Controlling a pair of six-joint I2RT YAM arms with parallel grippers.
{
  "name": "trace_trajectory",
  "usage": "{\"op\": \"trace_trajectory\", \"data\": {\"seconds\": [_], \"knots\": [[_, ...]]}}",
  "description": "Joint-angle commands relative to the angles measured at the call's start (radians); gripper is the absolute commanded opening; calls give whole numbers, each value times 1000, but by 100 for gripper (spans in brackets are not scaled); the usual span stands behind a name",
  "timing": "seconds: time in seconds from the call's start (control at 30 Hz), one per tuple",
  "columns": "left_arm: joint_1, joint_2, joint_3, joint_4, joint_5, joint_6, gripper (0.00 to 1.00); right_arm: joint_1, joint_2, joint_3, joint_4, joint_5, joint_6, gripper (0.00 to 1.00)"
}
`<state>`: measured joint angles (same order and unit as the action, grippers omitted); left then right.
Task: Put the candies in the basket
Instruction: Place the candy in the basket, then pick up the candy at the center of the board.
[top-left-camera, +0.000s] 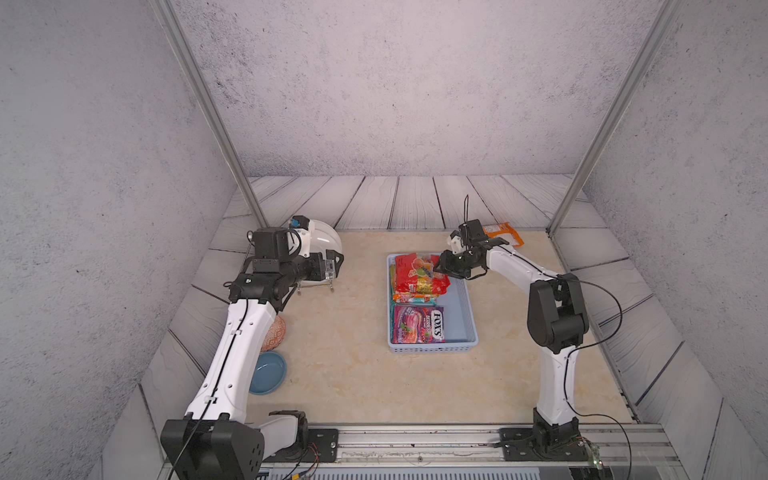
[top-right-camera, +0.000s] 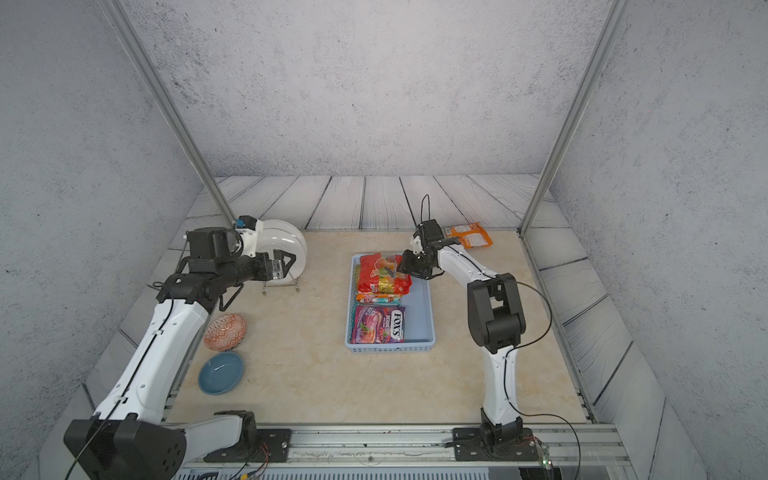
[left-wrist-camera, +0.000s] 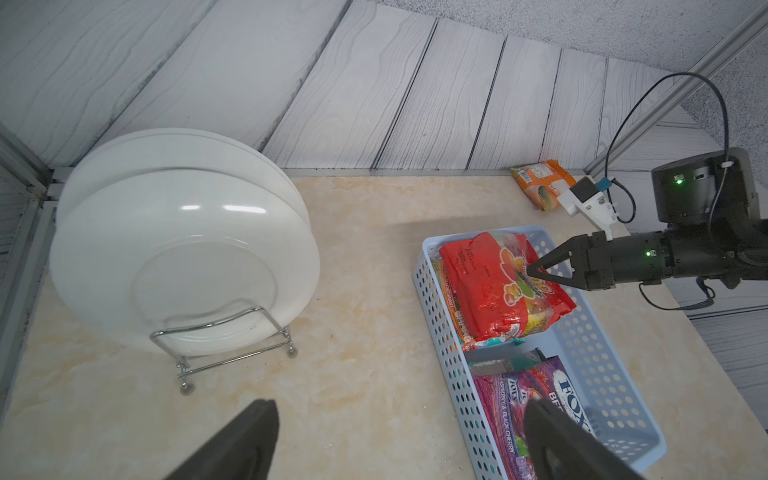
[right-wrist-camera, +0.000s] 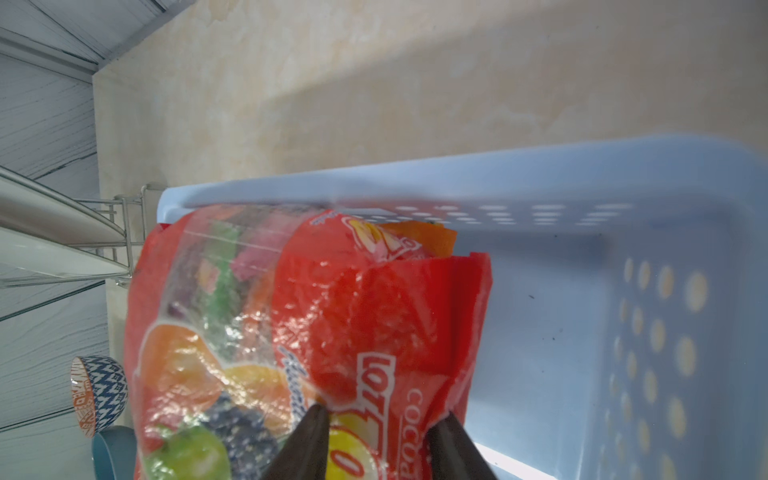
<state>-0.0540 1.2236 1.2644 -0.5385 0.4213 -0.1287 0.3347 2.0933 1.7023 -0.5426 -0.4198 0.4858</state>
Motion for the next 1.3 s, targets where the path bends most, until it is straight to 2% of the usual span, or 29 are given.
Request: {"op": "trace_trajectory", "data": {"seconds": [0.0, 0.1, 0.3, 0.43, 0.67, 0.87, 1.1, 1.27], "knots": [[9, -13, -6, 11, 29, -14, 98, 32, 10, 35, 21, -59, -14, 43], [8, -11, 0, 7, 24, -10, 98, 46, 25, 59, 6, -73, -41, 43], [8, -6, 9, 1, 26, -7, 98, 48, 5, 102, -74, 11, -92, 43], [9, -4, -12, 20, 13, -2, 98, 41, -43, 135, -154, 161, -163, 45], [9, 1, -10, 24, 5, -2, 98, 17, -119, 141, -186, 417, -253, 47], [6, -9, -7, 8, -19, 20, 98, -9, -74, 217, -229, 622, -337, 52], [-1, -2, 7, -12, -41, 38, 98, -63, 66, 363, -275, 691, -340, 60], [-5, 14, 14, -16, -33, 34, 98, -69, 118, 352, -105, 809, -422, 66]]}}
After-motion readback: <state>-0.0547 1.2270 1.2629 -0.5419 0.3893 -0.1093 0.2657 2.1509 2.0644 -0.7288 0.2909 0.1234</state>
